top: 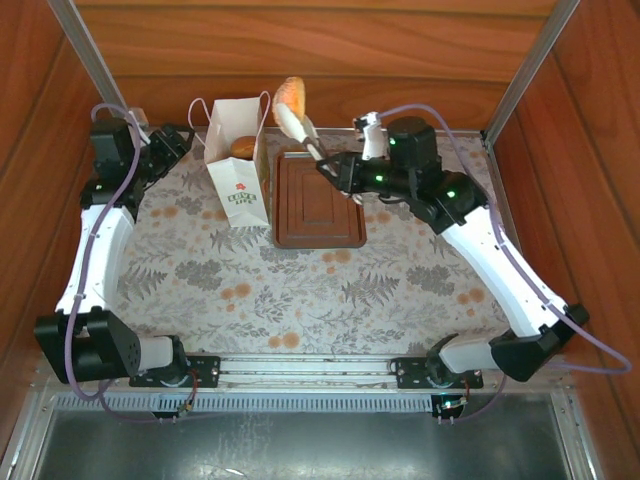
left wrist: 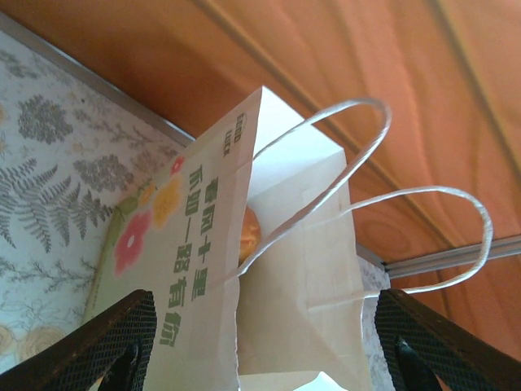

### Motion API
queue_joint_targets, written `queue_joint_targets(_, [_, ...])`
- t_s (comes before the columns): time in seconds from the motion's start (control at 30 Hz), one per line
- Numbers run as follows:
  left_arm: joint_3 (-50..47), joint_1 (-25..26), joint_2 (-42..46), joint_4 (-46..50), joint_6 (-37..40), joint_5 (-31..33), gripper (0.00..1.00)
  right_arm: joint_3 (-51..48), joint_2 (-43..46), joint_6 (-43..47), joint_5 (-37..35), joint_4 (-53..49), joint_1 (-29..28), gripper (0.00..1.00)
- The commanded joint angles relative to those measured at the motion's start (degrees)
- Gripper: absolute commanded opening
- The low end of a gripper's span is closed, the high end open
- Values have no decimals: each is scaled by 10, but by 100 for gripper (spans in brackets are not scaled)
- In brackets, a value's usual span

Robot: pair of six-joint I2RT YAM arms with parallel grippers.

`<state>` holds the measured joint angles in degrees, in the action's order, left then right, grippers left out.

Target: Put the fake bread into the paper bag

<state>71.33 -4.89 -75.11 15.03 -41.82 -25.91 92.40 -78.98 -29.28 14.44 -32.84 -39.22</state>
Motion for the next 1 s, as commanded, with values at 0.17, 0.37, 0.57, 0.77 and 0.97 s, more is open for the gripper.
queue_joint_targets(0.17, [-9, -3, -26, -28, -16, -38, 69, 124, -122, -11, -7, 35, -55, 33])
queue_joint_targets(0.37, [-18, -3, -56, -70, -39, -57, 61, 228, -233, 12, -65, -26, -70, 34])
queue_joint_targets(0.57, [-18, -3, -83, -88, -45, -86, 53, 319, -326, 39, -100, -95, -74, 34])
queue_joint_targets(0.77, [-21, -3, -100, -96, -45, -99, 46, 363, -372, 51, -103, -134, -75, 37])
queue_joint_targets(0.97, [-30, -4, -100, -98, -44, -82, 46, 365, -376, 53, -105, -141, -75, 45])
